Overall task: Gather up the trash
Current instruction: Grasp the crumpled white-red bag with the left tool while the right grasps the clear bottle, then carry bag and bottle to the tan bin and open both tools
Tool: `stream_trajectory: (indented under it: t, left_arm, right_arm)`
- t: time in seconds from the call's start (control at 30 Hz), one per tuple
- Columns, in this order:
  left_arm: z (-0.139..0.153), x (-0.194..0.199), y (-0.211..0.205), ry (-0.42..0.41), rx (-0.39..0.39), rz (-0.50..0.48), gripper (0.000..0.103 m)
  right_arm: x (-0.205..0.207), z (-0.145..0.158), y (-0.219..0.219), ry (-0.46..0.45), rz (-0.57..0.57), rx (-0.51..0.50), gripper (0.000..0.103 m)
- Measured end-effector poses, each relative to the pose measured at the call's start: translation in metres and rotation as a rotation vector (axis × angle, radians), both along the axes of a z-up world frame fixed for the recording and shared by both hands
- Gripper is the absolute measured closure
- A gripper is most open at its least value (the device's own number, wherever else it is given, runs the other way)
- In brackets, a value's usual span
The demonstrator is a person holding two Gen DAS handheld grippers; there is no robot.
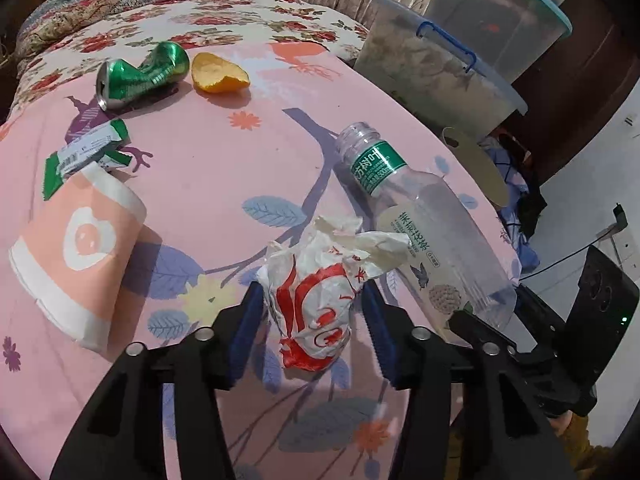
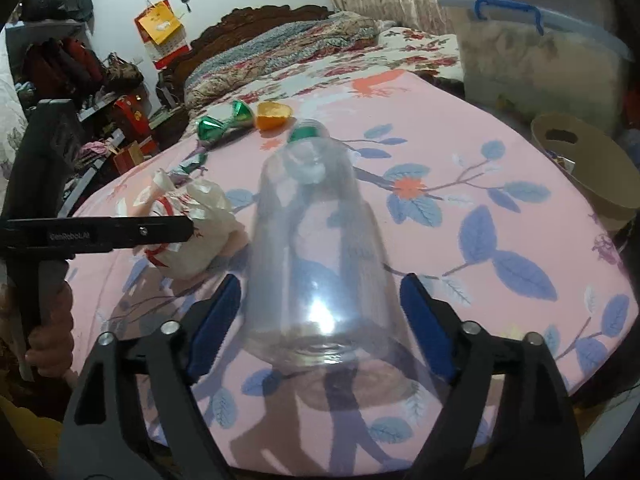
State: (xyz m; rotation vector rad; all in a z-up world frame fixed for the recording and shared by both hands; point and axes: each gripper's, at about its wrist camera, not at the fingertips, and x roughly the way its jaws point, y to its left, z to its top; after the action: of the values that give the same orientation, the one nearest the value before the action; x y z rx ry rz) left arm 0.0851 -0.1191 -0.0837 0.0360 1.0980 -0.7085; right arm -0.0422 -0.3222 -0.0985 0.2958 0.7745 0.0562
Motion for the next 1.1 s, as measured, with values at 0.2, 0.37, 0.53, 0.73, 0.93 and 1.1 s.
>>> stream_trajectory:
  t: [0.2, 0.37, 0.53, 0.73, 0.93, 1.1]
  left_arm:
    - [0.004, -0.004, 0.003, -0.042, 0.036, 0.003, 0.042]
    - [-0.007, -0.005, -0.003, -0.028, 0.059, -0.017, 0.064]
    - [-0.008, 0.000, -0.016, 0.025, 0.014, -0.055, 0.077]
    - [0.013, 0.008, -0.079, 0.006, -0.017, -0.151, 0.077]
    - [0.033, 0.014, -0.179, -0.014, -0.015, -0.301, 0.077]
    - [0.042, 0.018, -0.295, -0.004, 0.007, -0.425, 0.077]
  right_arm:
    - [-0.001, 0.001, 0.007, -0.028, 0.026, -0.034, 0.014]
    - [-0.002, -0.009, 0.007, -0.018, 0.024, -0.067, 0.038]
    - [-0.005, -0.012, -0.007, -0.049, -0.030, -0.012, 0.039]
    - [-0.018, -0.003, -0.047, -0.118, -0.197, -0.035, 0.039]
    - [-0.039, 0.003, -0.132, -0.120, -0.419, 0.029, 0.039]
    - [-0.049, 0.001, -0.214, -0.094, -0.581, 0.139, 0.039]
